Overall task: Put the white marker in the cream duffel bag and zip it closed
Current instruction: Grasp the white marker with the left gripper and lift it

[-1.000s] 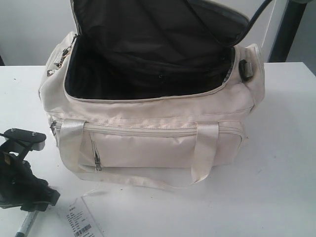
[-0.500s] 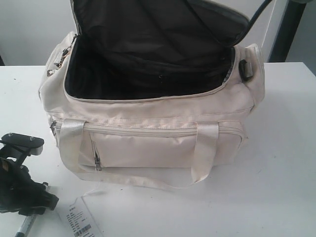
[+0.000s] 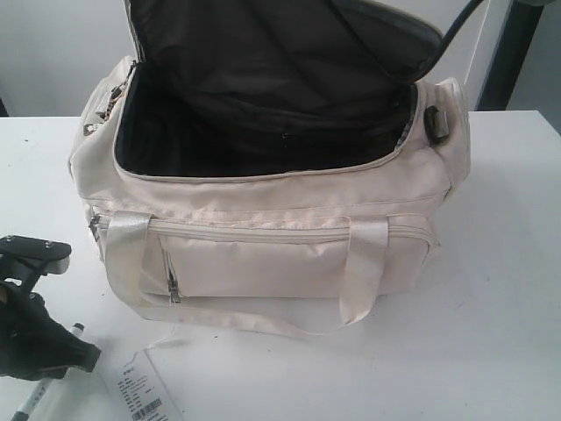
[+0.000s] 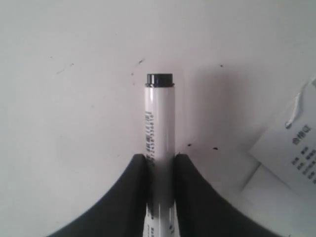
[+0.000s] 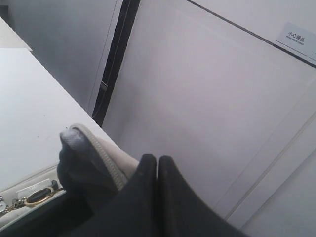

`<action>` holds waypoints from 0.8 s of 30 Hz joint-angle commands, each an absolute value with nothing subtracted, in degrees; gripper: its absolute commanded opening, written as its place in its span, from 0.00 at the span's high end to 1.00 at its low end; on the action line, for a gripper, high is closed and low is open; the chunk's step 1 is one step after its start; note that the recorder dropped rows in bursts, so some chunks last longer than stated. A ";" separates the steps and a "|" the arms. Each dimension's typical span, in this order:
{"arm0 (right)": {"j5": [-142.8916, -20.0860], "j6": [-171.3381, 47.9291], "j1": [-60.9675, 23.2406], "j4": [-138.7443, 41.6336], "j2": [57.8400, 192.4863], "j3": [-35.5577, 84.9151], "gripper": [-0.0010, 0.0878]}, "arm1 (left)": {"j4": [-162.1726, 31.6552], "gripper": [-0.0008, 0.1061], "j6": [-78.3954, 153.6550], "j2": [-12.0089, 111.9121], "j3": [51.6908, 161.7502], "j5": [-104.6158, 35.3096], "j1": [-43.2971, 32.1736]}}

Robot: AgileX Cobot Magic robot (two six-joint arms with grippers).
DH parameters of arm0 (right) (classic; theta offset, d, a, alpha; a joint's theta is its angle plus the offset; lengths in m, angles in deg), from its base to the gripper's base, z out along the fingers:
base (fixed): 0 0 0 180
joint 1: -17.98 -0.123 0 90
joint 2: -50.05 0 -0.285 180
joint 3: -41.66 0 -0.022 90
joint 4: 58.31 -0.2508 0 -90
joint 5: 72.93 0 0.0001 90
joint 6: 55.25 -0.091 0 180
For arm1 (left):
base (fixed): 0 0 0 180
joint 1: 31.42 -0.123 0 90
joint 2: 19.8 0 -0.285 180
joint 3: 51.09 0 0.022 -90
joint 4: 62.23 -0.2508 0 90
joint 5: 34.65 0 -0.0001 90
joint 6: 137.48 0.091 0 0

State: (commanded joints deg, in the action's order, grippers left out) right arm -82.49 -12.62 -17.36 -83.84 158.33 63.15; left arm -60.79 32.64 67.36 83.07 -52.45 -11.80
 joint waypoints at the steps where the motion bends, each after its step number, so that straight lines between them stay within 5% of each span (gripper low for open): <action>1: -82.49 -12.62 -17.36 -83.84 158.33 63.15 0.99 | -60.79 0.99 32.21 66.37 83.07 -52.90 -11.80; 12: -82.49 -12.62 -17.36 -83.84 158.33 63.15 0.99 | -60.17 0.99 31.79 49.83 83.07 -53.29 -11.80; 24: -82.49 -12.62 -17.36 -83.84 158.33 63.15 0.99 | -59.95 0.99 32.16 38.02 83.07 -37.47 -11.80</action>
State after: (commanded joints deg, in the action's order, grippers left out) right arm -82.49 -12.62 -17.36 -83.84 158.33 63.15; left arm -59.95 32.16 38.02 83.07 -37.47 -11.80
